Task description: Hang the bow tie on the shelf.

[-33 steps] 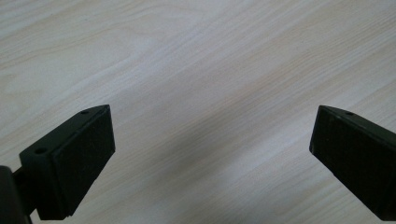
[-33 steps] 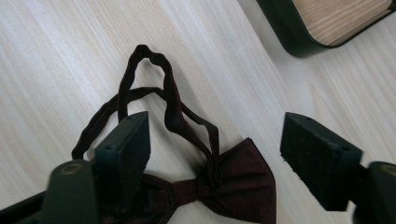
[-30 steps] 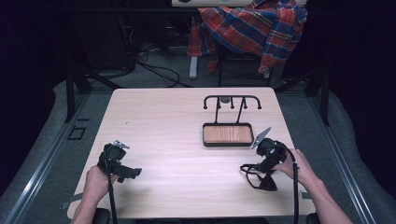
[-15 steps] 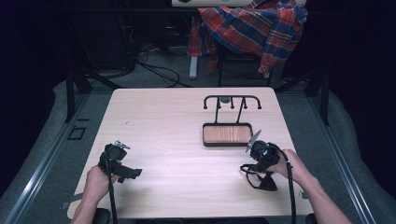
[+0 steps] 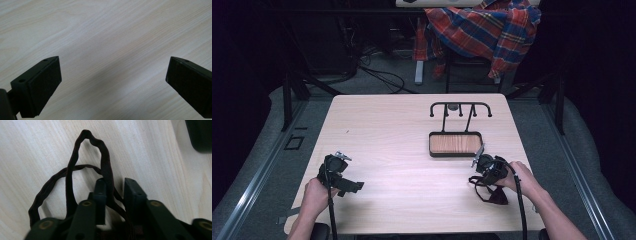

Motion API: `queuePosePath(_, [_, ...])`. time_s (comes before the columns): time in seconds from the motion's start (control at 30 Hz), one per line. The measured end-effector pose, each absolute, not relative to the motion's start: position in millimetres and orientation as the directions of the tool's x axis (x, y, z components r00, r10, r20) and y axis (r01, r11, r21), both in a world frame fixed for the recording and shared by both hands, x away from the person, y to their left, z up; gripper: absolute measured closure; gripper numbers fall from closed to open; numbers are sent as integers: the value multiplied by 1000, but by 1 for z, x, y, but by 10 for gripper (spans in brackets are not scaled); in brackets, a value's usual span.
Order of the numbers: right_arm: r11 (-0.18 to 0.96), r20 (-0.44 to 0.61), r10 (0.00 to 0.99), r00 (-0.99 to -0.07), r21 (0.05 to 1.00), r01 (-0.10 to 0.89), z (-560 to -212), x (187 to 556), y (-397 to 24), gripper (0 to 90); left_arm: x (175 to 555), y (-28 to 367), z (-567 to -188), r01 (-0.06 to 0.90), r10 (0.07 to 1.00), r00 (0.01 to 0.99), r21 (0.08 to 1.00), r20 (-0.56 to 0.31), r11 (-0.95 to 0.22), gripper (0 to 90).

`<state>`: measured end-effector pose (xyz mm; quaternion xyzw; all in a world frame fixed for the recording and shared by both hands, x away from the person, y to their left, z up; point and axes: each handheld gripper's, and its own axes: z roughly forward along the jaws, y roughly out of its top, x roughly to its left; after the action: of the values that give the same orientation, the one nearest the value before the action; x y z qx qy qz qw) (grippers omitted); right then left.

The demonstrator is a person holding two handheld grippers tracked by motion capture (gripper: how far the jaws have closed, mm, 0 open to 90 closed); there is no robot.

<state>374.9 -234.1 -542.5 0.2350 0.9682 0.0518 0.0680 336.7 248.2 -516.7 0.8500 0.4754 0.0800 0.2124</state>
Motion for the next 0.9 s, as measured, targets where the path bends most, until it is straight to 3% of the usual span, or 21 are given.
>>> queuePosePath(0.23, [876, -120, 479, -870, 135, 464, -541, 373, -238, 875, 336, 246, -514, 766, 839, 540, 451, -63, -459, 1])
queuePosePath(0.9, [737, -170, 655, -736, 358, 573, -495, 369, -260, 882, 336, 245, -514, 759, 834, 551, 441, -42, -479, 2])
